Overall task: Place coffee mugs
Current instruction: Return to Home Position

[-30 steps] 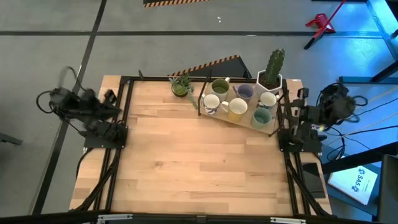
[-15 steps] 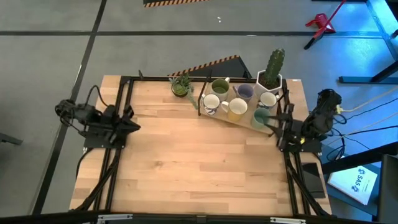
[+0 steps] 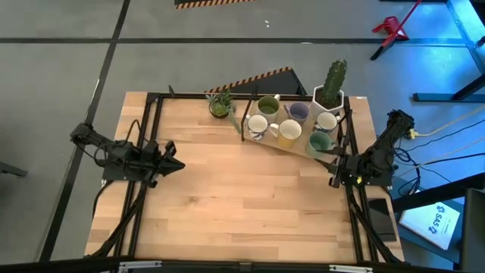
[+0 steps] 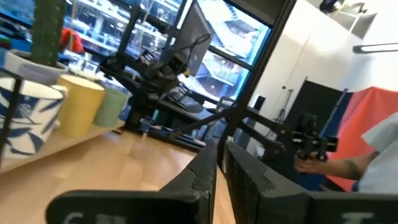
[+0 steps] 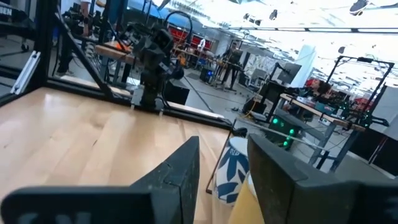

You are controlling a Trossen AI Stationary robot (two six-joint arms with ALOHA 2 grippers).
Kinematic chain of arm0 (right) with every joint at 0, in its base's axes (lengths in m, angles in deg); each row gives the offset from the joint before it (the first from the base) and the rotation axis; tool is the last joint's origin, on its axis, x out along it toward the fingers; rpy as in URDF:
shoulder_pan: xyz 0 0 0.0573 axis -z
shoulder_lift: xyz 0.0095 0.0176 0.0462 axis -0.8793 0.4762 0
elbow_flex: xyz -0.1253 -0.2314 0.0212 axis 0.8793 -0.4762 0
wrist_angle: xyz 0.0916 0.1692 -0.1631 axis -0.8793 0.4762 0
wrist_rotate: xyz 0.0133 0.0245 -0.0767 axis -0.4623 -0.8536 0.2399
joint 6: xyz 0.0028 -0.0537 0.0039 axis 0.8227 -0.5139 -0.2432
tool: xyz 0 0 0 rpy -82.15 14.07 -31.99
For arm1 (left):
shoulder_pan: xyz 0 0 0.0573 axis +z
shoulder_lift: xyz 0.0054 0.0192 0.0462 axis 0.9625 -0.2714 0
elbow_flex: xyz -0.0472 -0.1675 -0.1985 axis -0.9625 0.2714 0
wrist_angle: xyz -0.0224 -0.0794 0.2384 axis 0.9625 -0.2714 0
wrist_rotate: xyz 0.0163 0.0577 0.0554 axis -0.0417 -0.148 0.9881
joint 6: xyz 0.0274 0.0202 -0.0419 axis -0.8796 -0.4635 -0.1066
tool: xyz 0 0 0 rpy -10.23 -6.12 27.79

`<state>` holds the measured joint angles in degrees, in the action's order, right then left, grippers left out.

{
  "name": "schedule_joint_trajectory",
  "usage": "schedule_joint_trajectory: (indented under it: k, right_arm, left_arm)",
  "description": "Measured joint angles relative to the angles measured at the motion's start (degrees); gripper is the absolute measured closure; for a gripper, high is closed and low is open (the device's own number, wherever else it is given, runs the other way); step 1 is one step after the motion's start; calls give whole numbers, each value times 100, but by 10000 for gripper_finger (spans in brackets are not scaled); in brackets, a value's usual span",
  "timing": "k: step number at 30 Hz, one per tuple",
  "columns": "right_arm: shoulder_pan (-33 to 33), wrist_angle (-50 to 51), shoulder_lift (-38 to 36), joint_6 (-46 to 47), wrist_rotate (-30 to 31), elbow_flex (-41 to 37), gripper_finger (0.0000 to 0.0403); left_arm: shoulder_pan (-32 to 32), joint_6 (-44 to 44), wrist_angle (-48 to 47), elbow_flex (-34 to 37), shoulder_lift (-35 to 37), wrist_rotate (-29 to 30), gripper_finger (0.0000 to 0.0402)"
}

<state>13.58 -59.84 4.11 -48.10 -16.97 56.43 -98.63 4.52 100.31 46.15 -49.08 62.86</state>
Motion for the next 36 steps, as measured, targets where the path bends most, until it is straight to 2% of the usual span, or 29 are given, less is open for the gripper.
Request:
schedule_joint_trajectory:
  k: [10,15,36]
  right_arm:
    - [0,-578,-2,7,45,-620,281]
    - [0,-498,2,16,54,-659,281]
    - [0,1,2,-7,61,-659,281]
  left_arm:
    - [0,-598,-83,0,9,119,374]
    - [0,-939,-87,0,8,223,374]
    - [0,-971,-114,0,7,169,374]
